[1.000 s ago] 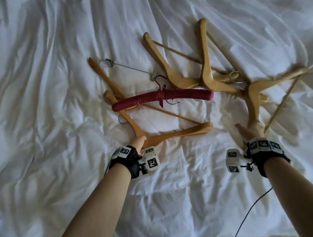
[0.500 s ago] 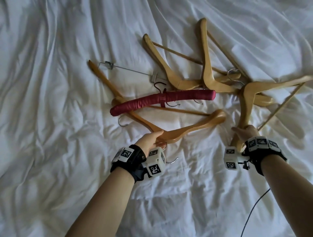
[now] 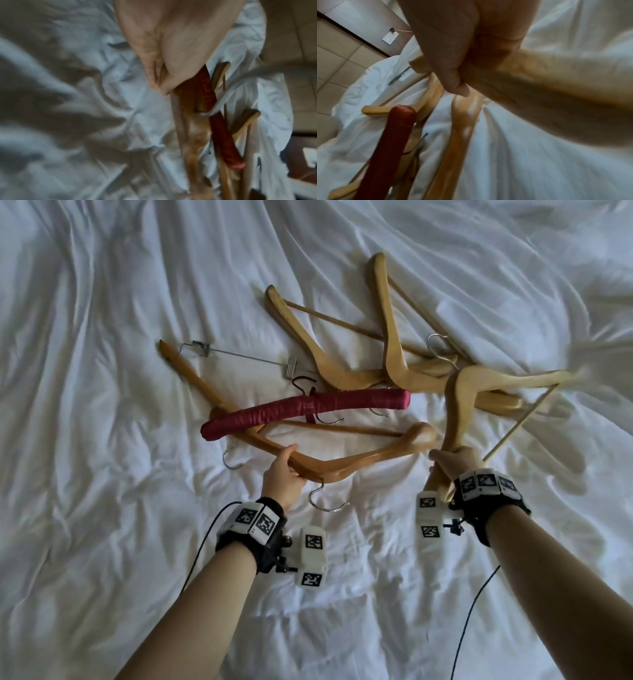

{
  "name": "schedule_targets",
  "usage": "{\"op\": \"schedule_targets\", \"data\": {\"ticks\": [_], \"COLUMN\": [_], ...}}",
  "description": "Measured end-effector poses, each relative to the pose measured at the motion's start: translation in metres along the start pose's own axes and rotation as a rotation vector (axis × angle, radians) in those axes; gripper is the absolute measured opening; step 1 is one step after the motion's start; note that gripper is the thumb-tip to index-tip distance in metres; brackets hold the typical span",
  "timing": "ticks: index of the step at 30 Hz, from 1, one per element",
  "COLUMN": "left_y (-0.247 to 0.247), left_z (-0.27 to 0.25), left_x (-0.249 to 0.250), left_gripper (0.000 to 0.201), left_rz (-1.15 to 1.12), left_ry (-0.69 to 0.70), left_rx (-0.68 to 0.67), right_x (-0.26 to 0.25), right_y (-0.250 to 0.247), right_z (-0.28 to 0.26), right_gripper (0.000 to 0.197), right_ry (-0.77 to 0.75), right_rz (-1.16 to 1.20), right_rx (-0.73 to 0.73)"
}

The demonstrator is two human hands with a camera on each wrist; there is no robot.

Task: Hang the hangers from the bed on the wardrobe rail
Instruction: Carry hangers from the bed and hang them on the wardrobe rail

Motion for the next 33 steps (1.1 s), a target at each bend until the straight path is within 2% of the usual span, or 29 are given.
{"op": "schedule_targets", "data": {"ticks": [3,5,7,9,11,13,15,18,22,28,33], "left_y": [0.002,0.003,0.0,-0.004,-0.005,-0.005,-0.001,-0.001,-0.009,-0.037,-0.068], "left_z": [0.002,0.002,-0.001,-0.002,-0.002,-0.007,-0.014,-0.033,-0.063,-0.098,-0.125], "left_x": [0.009,0.013,0.021,0.033,0.047,0.06,0.069,0.084,0.102,0.128,0.166], "left_gripper": [0.053,0.047,0.04,0.036,0.041,0.042,0.033,0.028,0.014,0.014,0.007], "left_rz": [0.209,0.396,0.477,0.474,0.443,0.309,0.142,-0.061,-0.163,-0.361,-0.62], "left_ry": [0.185,0.229,0.297,0.428,0.48,0.391,0.284,0.227,0.198,0.153,0.084], "left_rx": [0.148,0.245,0.323,0.344,0.269,0.16,0.088,0.043,-0.07,-0.098,-0.084], "right_x": [-0.011,-0.016,-0.018,-0.017,-0.017,-0.017,-0.019,-0.022,-0.03,-0.042,-0.069], "right_y": [0.0,-0.003,-0.009,-0.014,-0.016,-0.017,-0.02,-0.027,-0.04,-0.064,-0.083], "right_z": [-0.014,-0.023,-0.03,-0.035,-0.042,-0.048,-0.054,-0.068,-0.094,-0.138,-0.182], "right_gripper": [0.01,0.005,0.001,0.005,0.008,0.008,0.011,0.014,0.013,0.012,0.014], "right_ry": [0.061,0.039,-0.023,-0.085,-0.135,-0.186,-0.224,-0.271,-0.275,-0.299,-0.404], "right_rz": [0.286,0.358,0.399,0.422,0.432,0.439,0.45,0.47,0.609,0.765,0.801], "right_rx": [-0.01,-0.004,0.021,0.042,0.04,0.038,0.026,0.007,-0.019,-0.093,-0.2]}}
Point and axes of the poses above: each hand's wrist, its own z-axis towards the middle knuckle, its own y-axis out of the palm, x = y × z, the point moved 3 cm from there along z, towards the middle knuckle, and after that the axes turned 13 degrees about x, right-handed, at the moved point
